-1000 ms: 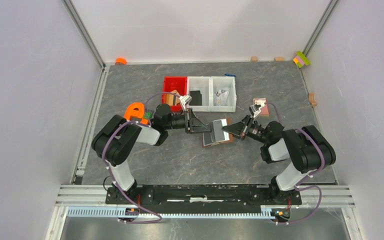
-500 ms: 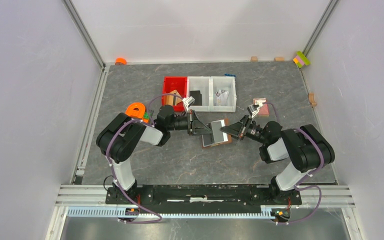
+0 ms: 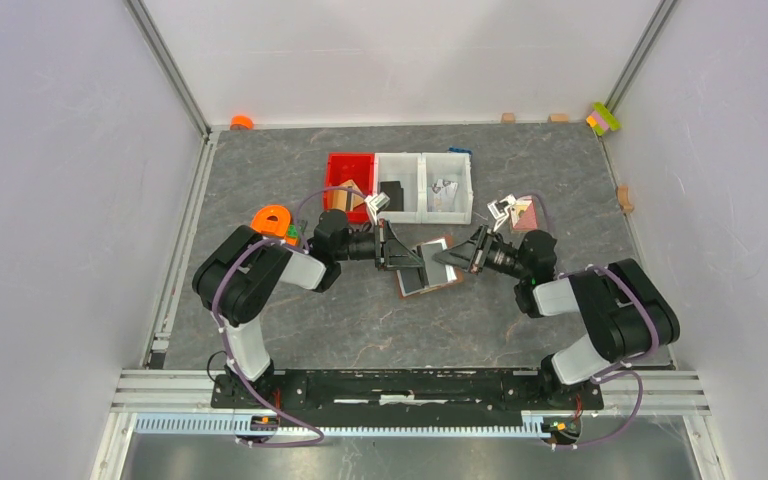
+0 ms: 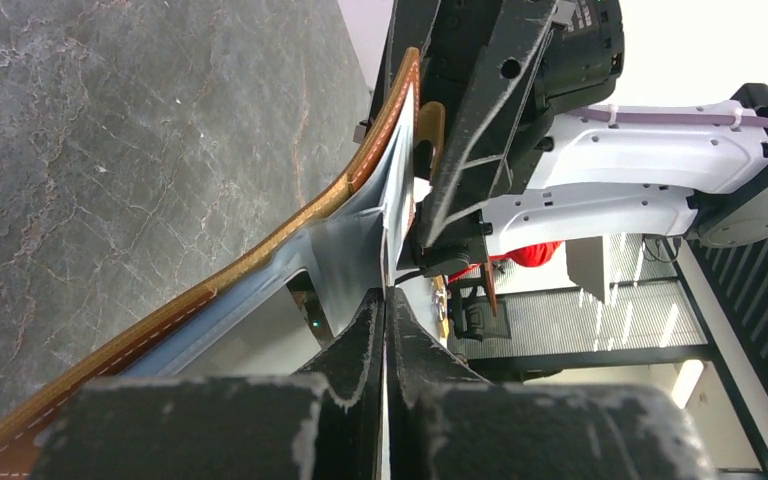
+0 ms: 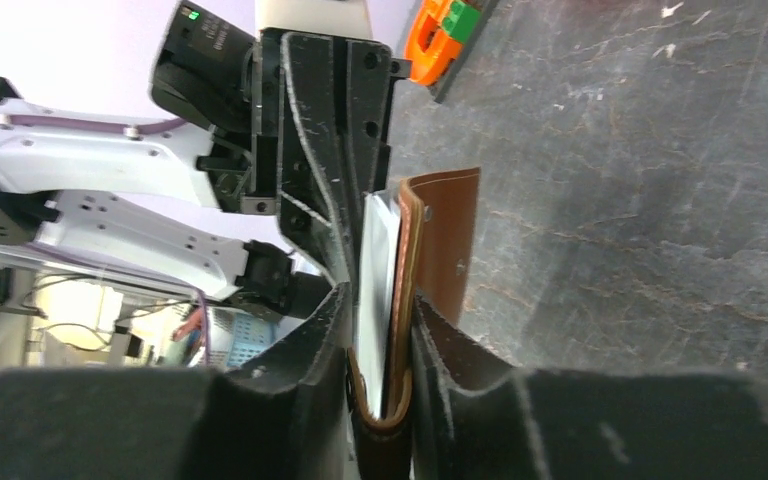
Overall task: Take the credit cards out of the card holder
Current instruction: Remove the credit card from the card holder, then place the credit card in the storage box.
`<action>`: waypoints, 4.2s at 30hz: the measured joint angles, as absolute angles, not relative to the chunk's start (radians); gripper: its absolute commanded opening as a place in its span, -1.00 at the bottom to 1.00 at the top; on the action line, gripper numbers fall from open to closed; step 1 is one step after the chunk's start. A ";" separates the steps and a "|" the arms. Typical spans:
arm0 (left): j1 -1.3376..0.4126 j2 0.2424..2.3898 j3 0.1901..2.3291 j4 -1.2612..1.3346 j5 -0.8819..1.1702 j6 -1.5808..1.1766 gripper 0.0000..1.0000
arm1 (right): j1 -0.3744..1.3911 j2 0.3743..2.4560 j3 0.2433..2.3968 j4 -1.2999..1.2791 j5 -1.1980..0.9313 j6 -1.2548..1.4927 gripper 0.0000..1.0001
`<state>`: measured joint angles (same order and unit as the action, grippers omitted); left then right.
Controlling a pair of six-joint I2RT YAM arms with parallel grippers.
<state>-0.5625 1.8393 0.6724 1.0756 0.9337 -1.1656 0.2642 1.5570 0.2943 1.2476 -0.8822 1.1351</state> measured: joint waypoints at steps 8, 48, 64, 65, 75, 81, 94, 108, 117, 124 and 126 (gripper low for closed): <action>-0.560 1.839 0.672 1.032 0.936 -1.161 -0.95 | 0.275 1.506 0.350 0.998 -0.863 0.977 -1.00; -0.487 1.616 0.686 0.617 0.733 -0.941 -0.96 | 0.112 1.406 0.218 1.042 -0.754 1.018 -1.00; -0.487 1.860 1.477 -0.145 0.337 -0.608 -0.96 | 0.110 1.437 0.197 1.031 -0.721 1.006 -1.00; -0.487 1.896 1.522 -0.174 0.319 -0.593 -0.96 | 0.110 1.437 0.196 1.034 -0.720 1.007 -1.00; -0.479 2.175 1.942 -0.514 0.178 -0.466 -0.96 | 0.110 1.437 0.184 1.064 -0.717 1.025 -1.00; -0.455 2.201 2.002 -0.598 0.164 -0.417 -0.96 | 0.110 1.437 0.181 1.085 -0.716 1.035 -1.00; -0.402 2.353 2.123 -0.717 0.277 -0.410 -0.96 | 0.110 1.438 0.181 1.092 -0.716 1.047 -1.00; -0.409 2.385 2.130 -0.721 0.314 -0.412 -0.11 | 0.110 1.449 0.181 1.109 -0.717 1.058 -1.00; -0.424 2.069 1.748 -0.614 0.238 -0.420 0.03 | 0.110 1.449 0.181 1.113 -0.715 1.057 -0.98; -0.522 1.824 1.509 -0.480 0.166 -0.429 0.12 | 0.110 1.451 0.183 1.058 -0.697 1.002 -0.95; -0.567 1.744 1.419 -0.449 0.129 -0.430 0.17 | 0.113 1.438 0.196 0.972 -0.674 0.952 -0.92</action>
